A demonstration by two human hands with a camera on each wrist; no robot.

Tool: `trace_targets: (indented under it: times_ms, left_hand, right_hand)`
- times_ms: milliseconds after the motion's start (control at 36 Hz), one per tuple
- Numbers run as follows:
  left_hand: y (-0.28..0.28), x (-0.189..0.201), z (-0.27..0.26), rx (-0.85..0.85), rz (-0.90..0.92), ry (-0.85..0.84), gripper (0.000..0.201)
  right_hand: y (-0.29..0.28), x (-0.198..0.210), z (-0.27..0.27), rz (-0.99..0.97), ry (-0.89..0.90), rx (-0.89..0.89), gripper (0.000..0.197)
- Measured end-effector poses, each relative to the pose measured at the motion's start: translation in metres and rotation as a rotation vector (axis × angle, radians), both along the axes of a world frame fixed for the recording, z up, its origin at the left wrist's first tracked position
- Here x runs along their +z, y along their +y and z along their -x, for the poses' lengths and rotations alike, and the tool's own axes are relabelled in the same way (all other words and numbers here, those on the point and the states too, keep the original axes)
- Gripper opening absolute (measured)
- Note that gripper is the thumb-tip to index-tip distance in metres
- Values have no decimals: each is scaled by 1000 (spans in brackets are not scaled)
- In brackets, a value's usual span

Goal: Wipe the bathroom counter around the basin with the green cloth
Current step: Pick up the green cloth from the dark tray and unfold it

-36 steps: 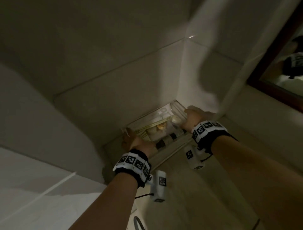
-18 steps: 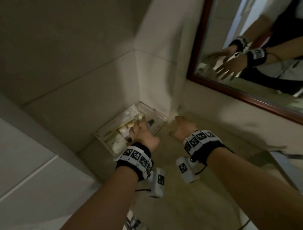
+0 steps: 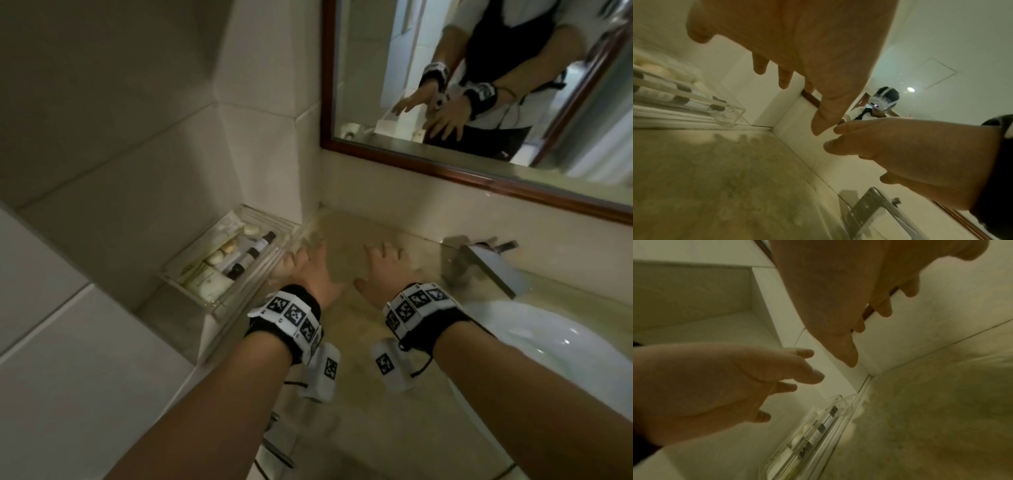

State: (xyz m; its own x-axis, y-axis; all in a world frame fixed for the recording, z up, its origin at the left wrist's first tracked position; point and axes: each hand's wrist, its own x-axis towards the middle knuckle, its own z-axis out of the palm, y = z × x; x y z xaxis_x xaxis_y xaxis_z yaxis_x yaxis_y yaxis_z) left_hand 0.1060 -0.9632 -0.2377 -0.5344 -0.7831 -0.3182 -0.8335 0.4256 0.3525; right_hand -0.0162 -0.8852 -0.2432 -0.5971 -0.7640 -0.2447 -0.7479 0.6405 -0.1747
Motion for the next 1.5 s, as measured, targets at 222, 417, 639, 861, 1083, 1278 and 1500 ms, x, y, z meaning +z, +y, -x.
trace_targets:
  times_ms: [222,417,639,861,1083,1278,1500]
  left_hand:
    - [32,-4,8,-183,69,-56,91]
    - [80,0,7,-370,68,-51,79]
    - [149,-5,18,-567,35,-18,79]
    - [242,0,47,-795,33,-24,75]
    - [348,12,88,-953,89,13,73]
    - [442,11,126,-1002,120,1,75]
    - [527,12,167,-1043,126,-7,78]
  right_hand:
    - [48,2,-5,3,20,-123,77]
    - [107,-3,-23,-33,45,-260,80]
    - [196,-2,-32,-70,16,-484,76]
    - [302,4,-31,-60,8,-667,72]
    - [410,7,-10,-81,56,-806,72]
    - [508,6,17,-92,26,-838,76]
    - [589,9,56,-92,29,-880,76]
